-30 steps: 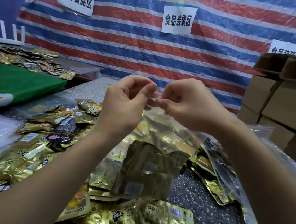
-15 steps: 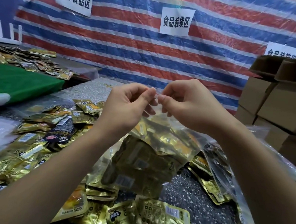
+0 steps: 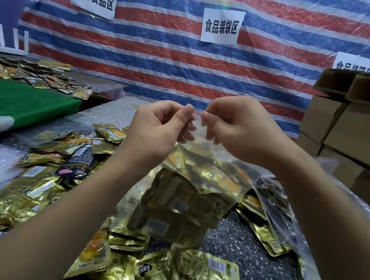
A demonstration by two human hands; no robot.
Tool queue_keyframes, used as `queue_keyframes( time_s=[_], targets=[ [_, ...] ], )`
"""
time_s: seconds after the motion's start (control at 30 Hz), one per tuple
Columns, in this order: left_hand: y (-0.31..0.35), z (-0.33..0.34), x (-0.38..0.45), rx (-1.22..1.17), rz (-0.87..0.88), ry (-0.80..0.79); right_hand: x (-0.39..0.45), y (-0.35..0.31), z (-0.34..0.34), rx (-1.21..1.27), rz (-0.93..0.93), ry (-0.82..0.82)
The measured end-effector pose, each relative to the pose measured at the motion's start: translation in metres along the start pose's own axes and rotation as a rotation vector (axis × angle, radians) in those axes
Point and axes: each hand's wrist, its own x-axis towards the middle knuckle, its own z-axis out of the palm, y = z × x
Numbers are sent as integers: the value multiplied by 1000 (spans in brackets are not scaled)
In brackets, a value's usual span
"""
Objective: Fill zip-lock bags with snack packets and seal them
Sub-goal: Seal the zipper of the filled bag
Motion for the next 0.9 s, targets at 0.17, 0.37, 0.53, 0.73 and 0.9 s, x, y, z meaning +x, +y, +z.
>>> queue_keyframes(
  time_s=[0.17, 0.37, 0.53, 0.73, 0.9],
  targets=[
    [2, 1, -2, 32, 33, 34, 1, 0, -1, -16, -5, -13],
    [3, 0, -3, 59, 35, 23, 1, -1, 0, 11, -2, -5],
    [4, 1, -2, 91, 40, 20, 1, -5, 5, 79, 18, -20],
    [6, 1, -3, 131, 60, 16, 4, -8, 8, 66, 55, -3],
    [10, -1, -1, 139, 40, -22, 6, -7, 4, 82, 108, -6]
  ],
)
